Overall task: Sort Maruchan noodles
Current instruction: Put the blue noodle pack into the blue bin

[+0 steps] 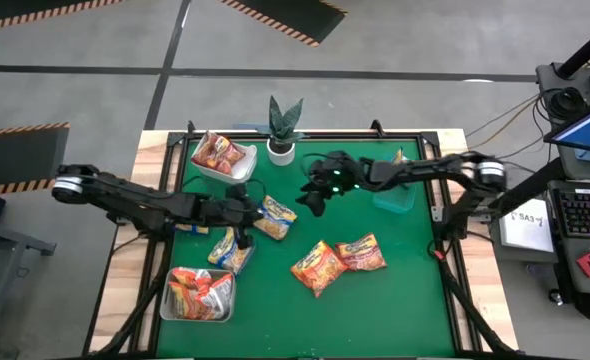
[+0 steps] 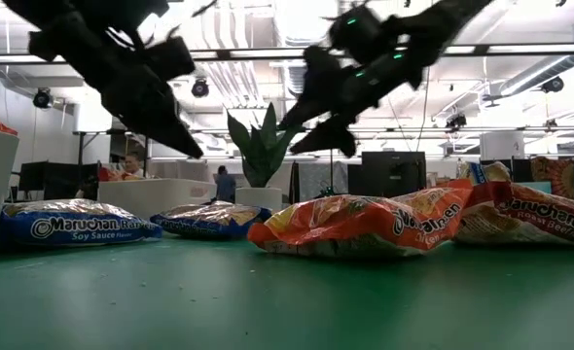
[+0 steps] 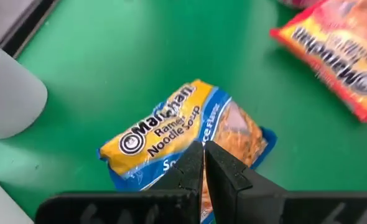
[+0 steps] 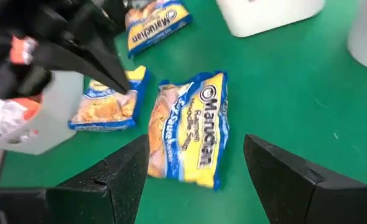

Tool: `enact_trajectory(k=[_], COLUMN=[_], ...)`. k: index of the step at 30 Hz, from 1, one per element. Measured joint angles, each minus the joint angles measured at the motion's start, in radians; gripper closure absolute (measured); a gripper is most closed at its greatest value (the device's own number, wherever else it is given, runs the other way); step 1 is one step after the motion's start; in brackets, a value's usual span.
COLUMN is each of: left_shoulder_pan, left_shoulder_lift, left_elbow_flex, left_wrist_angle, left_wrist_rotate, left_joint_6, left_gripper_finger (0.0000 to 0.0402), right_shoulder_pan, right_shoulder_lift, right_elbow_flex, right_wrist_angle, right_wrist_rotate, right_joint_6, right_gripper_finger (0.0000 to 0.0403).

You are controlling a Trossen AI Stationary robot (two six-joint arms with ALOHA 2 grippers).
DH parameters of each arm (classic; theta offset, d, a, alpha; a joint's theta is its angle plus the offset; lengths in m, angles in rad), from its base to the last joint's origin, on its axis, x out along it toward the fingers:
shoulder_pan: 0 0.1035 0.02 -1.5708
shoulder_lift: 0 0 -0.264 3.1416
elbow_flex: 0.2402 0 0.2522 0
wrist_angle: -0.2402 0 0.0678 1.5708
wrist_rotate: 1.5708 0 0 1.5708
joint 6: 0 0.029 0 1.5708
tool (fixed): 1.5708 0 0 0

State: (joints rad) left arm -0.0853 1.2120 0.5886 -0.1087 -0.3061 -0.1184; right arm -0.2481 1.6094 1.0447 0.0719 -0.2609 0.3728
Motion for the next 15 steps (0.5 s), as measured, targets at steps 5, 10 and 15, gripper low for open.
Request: enact_trajectory(k=[5,10,15], left_shoulder_pan=[-0.004,-0.005,-0.006], left_shoulder_lift=[-0.071,-0.073,-0.057], left_elbow_flex=[-0.054,-0.091,-0.125], left_wrist_angle=[0.003,0.026,0.079], left_wrist_rotate=[0.001,0.002,0.003], left_joint_6=[-0.054,-0.107,-0.128], left_gripper_finger=[0.0402,0.0402,0.0402], right_shoulder_pan=[-0.015,-0.019,-0.019], right_shoulder_lift=[0.168,0.315,0.424], right_elbow_flex=[0.209,0.378,0.496], right_wrist_angle=[-0.195,-0.349,-0.423], right_wrist_rotate=[-0.008,-0.009,-0.012], right_joint_6=[-0.116,-0.203,-0.227], right_gripper_finger=[0.0154,0.0154,0.0154])
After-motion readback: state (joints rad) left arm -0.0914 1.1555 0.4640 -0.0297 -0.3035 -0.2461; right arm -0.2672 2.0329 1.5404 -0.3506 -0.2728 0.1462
